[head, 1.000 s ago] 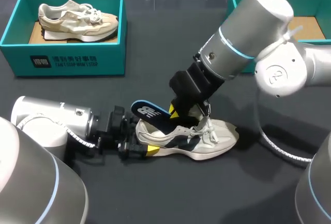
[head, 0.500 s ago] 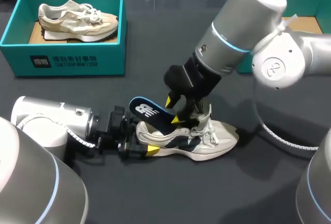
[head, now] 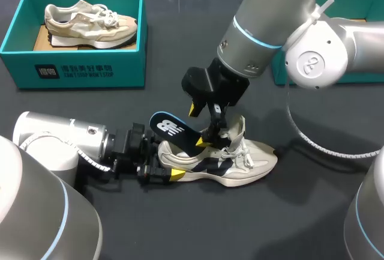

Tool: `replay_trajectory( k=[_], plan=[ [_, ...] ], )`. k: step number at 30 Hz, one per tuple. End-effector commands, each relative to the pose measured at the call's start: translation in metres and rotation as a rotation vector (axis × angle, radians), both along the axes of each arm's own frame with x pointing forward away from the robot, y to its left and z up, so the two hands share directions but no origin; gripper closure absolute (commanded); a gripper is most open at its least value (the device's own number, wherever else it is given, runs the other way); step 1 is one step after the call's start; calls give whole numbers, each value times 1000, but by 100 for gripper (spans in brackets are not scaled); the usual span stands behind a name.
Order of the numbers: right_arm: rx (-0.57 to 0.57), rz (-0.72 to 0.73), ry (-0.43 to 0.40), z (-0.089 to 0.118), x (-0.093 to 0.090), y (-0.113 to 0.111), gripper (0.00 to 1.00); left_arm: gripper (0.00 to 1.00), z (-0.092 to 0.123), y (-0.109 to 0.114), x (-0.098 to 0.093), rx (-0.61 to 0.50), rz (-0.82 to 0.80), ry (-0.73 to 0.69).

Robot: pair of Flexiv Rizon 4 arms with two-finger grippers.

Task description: Take the shoe out of the shoebox, open the shoe tongue, remove and reinsert the insole, then place the shoe into the shoebox

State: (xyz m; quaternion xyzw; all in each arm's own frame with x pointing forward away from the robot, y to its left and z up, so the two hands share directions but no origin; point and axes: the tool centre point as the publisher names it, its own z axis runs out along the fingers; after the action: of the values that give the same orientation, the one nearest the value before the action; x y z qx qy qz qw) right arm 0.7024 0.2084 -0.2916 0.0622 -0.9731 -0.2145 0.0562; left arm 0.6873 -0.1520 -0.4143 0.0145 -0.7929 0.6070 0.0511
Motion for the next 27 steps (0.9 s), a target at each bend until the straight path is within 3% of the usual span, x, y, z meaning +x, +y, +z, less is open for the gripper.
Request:
replay_trajectory(
  k=[1,6,14,16,19,23,27],
  plan=[
    [-9,0,-2,0,0,2,0,100,-1,0,0,1,0,0],
    [25,-10,-4,2,-1,5,0,100,-1,0,0,1,0,0],
    [67,-191,71,9,-8,14,0,100,-1,0,0,1,0,0],
    [67,-221,76,9,-10,15,7,100,-1,0,0,1,0,0],
    [72,-263,78,8,-11,15,7,100,-1,0,0,1,0,0],
    [100,-308,94,2,-10,14,24,100,-1,0,0,1,0,0],
    [136,-339,120,-4,-9,12,34,100,-1,0,0,1,0,0]
  ],
)
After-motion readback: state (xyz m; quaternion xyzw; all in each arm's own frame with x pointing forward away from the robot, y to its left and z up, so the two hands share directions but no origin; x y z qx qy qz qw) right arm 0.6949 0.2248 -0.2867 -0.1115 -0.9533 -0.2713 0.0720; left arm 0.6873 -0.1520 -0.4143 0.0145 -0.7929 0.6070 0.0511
